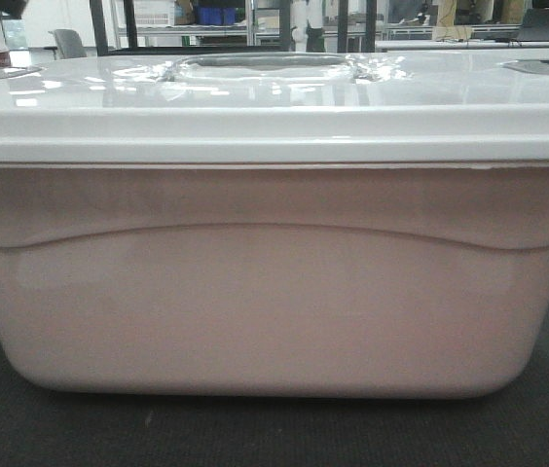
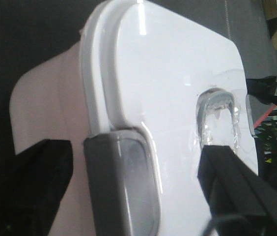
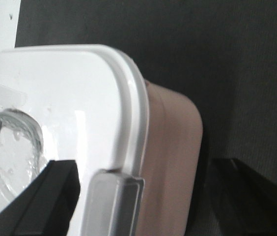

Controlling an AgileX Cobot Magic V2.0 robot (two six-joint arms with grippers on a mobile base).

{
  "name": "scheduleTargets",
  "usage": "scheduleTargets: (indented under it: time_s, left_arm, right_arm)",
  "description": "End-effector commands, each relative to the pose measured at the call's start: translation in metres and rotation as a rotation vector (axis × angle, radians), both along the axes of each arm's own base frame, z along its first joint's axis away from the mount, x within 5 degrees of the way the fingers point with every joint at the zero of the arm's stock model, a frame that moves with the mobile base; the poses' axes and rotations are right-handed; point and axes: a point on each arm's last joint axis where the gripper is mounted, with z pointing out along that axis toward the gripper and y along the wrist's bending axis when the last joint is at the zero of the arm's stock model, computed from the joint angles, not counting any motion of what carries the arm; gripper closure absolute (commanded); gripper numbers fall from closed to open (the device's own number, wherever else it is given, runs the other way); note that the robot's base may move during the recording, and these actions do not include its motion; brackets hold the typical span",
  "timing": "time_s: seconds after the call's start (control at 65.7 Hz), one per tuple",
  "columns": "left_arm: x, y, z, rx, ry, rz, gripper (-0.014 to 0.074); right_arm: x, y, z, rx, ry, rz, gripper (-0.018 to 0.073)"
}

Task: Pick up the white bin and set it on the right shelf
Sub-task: 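Close both grippers on the grey lid clips at the bin's ends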

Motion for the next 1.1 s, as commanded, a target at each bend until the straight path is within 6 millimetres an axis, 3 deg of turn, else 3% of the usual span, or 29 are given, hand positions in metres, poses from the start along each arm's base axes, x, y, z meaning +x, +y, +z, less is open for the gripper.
scheduleTargets:
  time_s: [0.0, 0.289, 0.67, 1.081]
  left_arm:
    - [-0.004, -0.005, 0.013, -0.118, -0.057, 0.004, 0.0170]
    - [-0.005, -0.007, 0.000, -0.149, -0.010, -0.022, 0.0170]
    - [-0.008, -0.008, 0.000, -0.174, -0.001, -0.068, 0.0170]
    - [-0.008, -0.009, 0.004, -0.169, -0.041, -0.094, 0.0170]
  right_arm:
    - [-0.014, 0.009, 0.009, 0.111, -0.007, 0.091, -0.0063]
    - [-0.025, 0.019, -0.022, 0.254, 0.010, 0.104, -0.0063]
    - [-0.030, 0.050, -0.023, 0.268, 0.025, 0.223, -0.0063]
    - [-0.028, 0.052, -0.020, 0.303, 0.015, 0.212, -0.0063]
